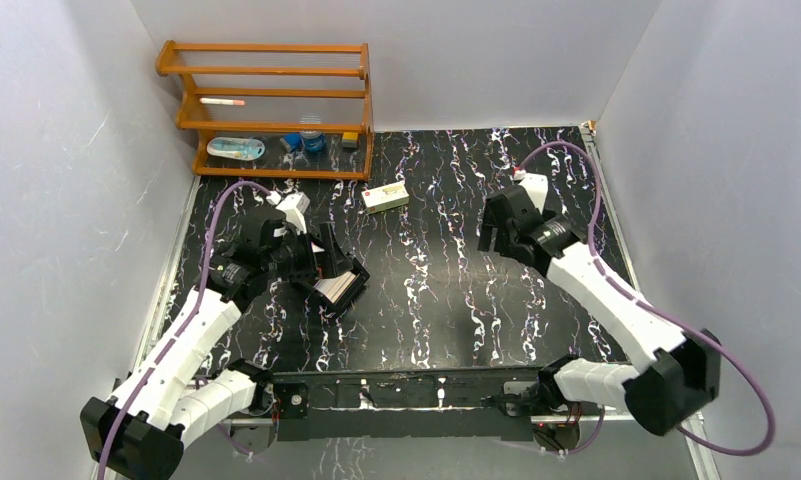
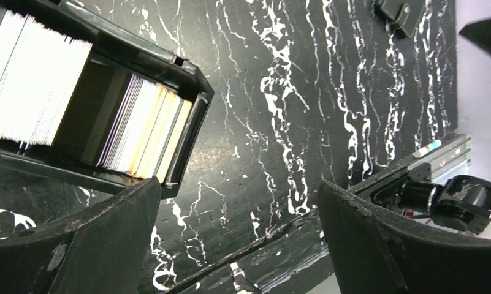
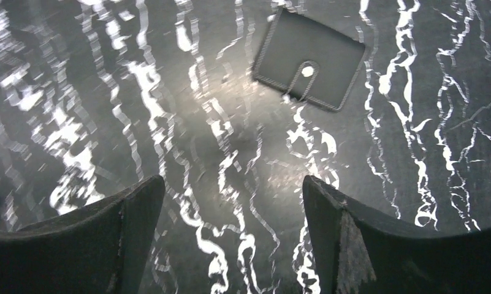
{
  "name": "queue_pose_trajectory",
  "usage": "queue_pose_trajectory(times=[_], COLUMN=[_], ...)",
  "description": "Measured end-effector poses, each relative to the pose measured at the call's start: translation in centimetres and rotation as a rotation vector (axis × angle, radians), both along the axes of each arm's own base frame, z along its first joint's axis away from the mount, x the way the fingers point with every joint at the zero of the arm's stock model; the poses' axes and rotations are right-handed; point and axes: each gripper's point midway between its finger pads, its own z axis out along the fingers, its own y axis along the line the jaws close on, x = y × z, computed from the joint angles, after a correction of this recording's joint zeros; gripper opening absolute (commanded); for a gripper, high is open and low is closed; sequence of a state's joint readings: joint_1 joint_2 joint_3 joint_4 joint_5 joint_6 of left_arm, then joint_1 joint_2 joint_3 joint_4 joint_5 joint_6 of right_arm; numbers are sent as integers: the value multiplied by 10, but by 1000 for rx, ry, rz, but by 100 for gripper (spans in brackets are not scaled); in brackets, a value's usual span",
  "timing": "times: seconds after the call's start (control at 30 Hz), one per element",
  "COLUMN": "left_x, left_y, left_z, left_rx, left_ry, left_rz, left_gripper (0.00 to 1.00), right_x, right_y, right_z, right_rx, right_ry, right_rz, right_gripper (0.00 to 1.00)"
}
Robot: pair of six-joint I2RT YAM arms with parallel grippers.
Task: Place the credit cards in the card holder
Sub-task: Pick up the card holder from the center of the board.
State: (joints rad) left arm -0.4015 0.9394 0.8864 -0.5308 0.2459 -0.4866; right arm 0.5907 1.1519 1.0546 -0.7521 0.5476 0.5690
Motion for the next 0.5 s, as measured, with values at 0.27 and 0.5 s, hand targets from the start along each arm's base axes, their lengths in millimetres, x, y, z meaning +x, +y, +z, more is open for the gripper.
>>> queue_pose_trajectory(times=[0.27, 0.5], left_x=[-4, -10], left_y=[0, 2], left_z=[-19, -40], left_rx=[17, 36], left_ry=[17, 23], left_rz=[-31, -55], left_gripper=[99, 99], right_x=[44, 61], right_y=[-76, -97], right_z=[-51, -87], right_rx=[4, 57], right_ry=[114, 181], right_rz=[-281, -388], right_gripper=[52, 45])
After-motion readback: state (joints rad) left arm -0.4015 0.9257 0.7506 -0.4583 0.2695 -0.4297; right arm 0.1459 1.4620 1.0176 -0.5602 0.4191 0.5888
